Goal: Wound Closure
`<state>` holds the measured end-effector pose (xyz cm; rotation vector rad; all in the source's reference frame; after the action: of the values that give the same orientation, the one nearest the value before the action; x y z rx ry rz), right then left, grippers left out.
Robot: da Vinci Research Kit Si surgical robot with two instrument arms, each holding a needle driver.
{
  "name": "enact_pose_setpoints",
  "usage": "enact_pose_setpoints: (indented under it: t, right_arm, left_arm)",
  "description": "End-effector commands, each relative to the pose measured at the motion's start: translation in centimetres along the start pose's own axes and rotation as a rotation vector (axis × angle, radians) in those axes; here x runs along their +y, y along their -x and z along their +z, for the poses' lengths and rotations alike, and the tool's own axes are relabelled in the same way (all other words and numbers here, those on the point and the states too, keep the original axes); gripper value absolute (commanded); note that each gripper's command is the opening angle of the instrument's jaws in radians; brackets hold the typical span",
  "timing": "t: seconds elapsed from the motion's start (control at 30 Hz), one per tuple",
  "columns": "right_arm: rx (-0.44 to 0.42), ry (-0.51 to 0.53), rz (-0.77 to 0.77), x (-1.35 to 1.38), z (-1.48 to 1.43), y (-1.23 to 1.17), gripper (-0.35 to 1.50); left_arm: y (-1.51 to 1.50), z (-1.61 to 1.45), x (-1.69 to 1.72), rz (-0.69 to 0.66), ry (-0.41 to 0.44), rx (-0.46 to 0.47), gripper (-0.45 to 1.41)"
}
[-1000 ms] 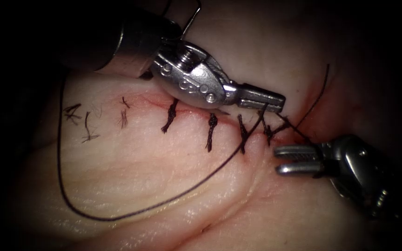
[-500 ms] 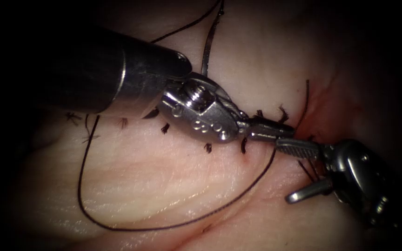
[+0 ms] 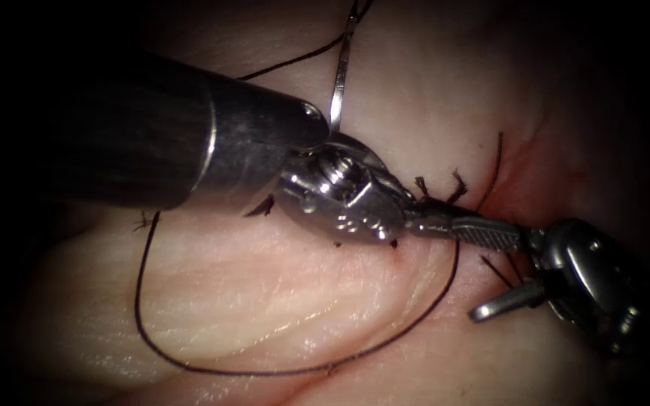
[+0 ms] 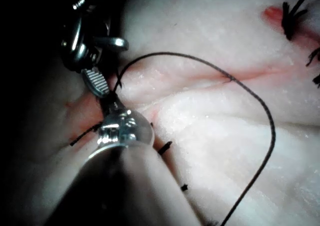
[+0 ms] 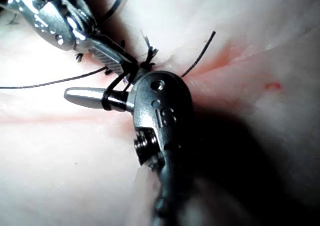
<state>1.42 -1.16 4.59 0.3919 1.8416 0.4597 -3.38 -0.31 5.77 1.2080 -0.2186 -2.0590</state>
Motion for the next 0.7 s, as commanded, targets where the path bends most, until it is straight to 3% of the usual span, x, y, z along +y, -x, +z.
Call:
enact_pose_setpoints:
  t: [0.03,0.17,0.2,0.23,0.33,0.6,0.7]
  right_arm:
    - [0.007,0.02,0.006,0.08,0.03,0.05,1.01]
    - [0.014,0.06,0.02,0.2,-0.05,0.05,0.98]
    - [0.018,0.064,0.02,0.22,-0.07,0.05,0.98]
    - [0.02,0.065,0.021,0.23,-0.09,0.05,0.98]
    - [0.023,0.066,0.028,0.24,-0.09,0.04,0.96]
    - [0.022,0.071,0.033,0.25,-0.08,0.04,0.96]
    - [0.015,0.087,0.036,0.26,-0.07,0.06,0.96]
  left_arm:
    - [0.01,0.05,-0.01,0.011,-0.001,-0.002,-0.45]
    - [-0.07,0.04,0.02,0.024,0.004,-0.012,-0.45]
    - [-0.09,0.03,0.03,0.021,0.004,-0.015,-0.32]
    - [-0.1,0.03,0.04,0.007,-0.002,-0.02,0.21]
    - [-0.15,0.05,0.09,-0.065,-0.015,-0.004,0.56]
    - [-0.26,0.07,0.19,-0.084,-0.007,0.022,0.22]
    - [-0.3,0.06,0.21,-0.084,-0.007,0.022,-0.03]
